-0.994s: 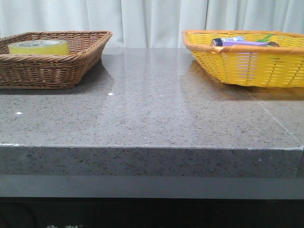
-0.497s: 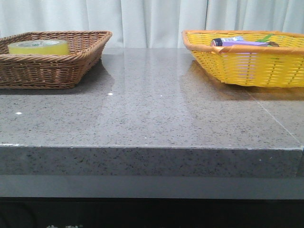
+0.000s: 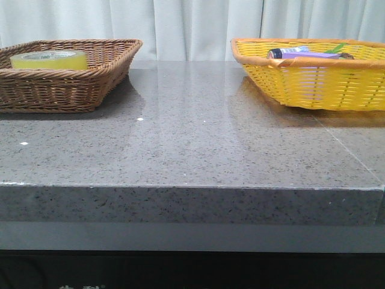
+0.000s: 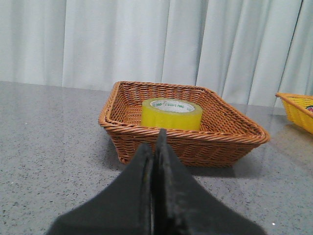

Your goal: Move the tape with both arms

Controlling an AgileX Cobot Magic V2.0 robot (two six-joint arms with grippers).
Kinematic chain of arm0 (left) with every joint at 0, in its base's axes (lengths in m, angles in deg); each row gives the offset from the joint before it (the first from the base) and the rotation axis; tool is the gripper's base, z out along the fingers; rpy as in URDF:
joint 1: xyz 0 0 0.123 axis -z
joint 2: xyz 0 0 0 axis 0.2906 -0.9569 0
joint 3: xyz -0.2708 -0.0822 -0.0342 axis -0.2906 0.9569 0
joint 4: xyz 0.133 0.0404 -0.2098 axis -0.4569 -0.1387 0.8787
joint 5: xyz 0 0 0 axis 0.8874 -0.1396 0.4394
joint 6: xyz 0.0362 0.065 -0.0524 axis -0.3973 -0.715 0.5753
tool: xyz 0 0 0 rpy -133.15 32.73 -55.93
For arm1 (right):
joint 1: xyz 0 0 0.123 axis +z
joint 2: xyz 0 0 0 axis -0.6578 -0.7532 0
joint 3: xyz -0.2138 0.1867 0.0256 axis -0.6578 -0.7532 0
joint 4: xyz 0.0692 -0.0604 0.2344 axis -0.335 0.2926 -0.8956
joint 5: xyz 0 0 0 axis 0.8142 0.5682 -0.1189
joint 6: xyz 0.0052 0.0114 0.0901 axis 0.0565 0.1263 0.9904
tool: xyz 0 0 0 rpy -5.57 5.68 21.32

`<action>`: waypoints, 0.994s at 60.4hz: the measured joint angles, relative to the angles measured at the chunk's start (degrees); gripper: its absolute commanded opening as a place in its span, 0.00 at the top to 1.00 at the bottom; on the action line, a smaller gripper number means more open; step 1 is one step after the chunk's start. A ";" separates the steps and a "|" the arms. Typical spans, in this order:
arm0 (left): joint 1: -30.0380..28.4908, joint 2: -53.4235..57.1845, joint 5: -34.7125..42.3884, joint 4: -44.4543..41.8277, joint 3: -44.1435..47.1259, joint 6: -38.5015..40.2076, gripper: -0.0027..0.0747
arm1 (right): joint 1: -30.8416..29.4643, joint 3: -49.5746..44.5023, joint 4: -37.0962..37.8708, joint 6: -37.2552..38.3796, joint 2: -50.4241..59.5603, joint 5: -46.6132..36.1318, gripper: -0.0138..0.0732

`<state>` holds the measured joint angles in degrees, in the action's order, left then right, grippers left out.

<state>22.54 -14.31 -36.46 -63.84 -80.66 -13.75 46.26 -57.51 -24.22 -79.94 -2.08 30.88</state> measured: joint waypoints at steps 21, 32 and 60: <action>0.00 0.00 0.00 0.00 0.00 0.00 0.99 | -1.45 0.00 2.68 0.00 0.00 -0.13 0.92; 0.00 0.00 0.00 0.00 0.00 0.00 0.99 | -4.61 -0.08 2.97 0.00 0.00 -0.13 0.92; 0.00 0.00 0.00 0.00 0.00 0.00 0.99 | -5.27 -0.08 3.01 0.00 0.00 -0.13 0.92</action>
<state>22.54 -14.31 -36.46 -63.84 -80.66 -13.75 40.99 -57.60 -21.21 -79.94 -2.08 30.75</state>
